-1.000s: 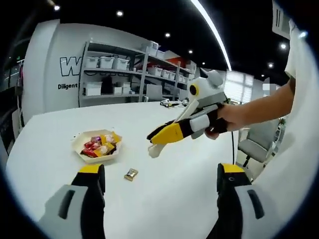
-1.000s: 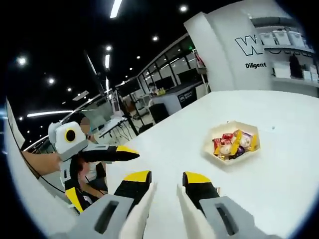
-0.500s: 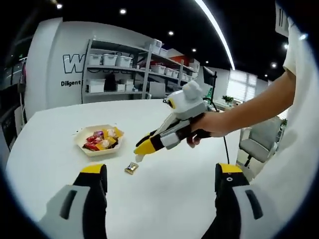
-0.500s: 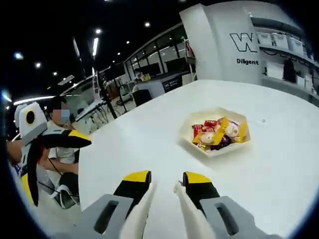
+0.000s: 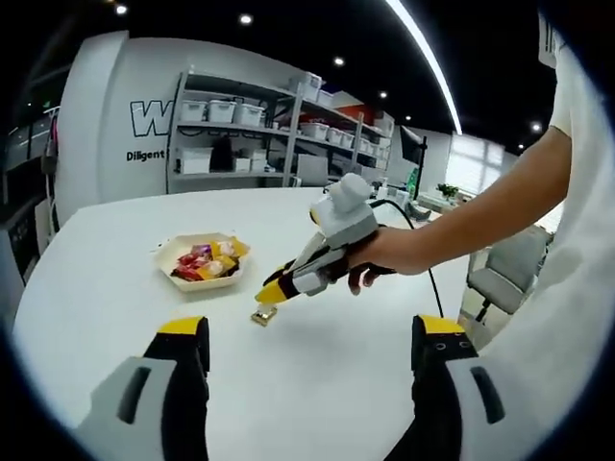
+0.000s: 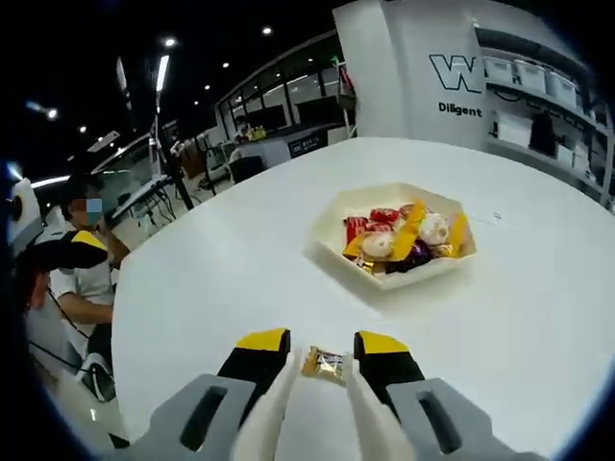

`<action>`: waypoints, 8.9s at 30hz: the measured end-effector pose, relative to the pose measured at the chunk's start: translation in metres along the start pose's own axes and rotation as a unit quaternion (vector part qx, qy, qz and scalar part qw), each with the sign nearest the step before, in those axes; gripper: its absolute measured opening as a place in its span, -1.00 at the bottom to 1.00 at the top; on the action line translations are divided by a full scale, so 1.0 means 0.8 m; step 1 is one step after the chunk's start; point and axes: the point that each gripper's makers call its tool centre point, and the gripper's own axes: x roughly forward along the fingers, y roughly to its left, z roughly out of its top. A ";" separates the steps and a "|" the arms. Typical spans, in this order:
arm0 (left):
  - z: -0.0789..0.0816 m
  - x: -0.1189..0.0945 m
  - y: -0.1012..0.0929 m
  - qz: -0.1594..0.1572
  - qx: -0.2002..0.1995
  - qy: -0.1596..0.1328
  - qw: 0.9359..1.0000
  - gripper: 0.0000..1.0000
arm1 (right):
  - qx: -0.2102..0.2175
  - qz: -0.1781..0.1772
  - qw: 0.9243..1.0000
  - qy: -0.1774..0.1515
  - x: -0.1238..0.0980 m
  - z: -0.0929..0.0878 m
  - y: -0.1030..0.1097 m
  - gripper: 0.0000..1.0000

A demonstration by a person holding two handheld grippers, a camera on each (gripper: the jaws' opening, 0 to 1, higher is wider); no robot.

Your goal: Place the target food into the container with the food tongs after gripping and lifting it, then release it inside without dropping or visibly crushing the food.

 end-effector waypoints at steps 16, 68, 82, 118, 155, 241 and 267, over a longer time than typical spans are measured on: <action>-0.004 -0.003 0.008 0.003 -0.004 0.008 1.000 0.65 | -0.044 -0.022 0.998 0.040 0.018 -0.011 0.004 -0.64; 0.012 -0.004 0.026 0.017 -0.002 -0.003 1.000 0.59 | 0.013 -0.041 0.994 -0.103 -0.006 0.233 -0.067 -0.62; 0.013 -0.005 0.030 0.018 0.003 -0.005 1.000 0.59 | 0.000 -0.040 0.995 -0.097 -0.002 0.229 -0.073 -0.61; 0.010 0.012 0.005 -0.007 0.012 0.011 1.000 0.62 | 0.015 0.004 0.996 -0.085 -0.065 0.131 -0.028 -0.59; -0.030 0.038 -0.022 -0.064 -0.026 0.037 0.997 0.20 | 0.070 0.105 0.989 -0.075 -0.128 -0.005 0.073 -0.56; -0.065 0.019 -0.082 -0.202 0.068 0.070 0.975 -0.99 | 0.131 0.271 0.946 -0.122 -0.182 -0.058 0.128 -0.23; -0.122 0.024 -0.074 -0.239 0.078 0.135 0.958 -0.99 | 0.134 0.216 0.965 -0.070 -0.142 -0.124 0.116 0.01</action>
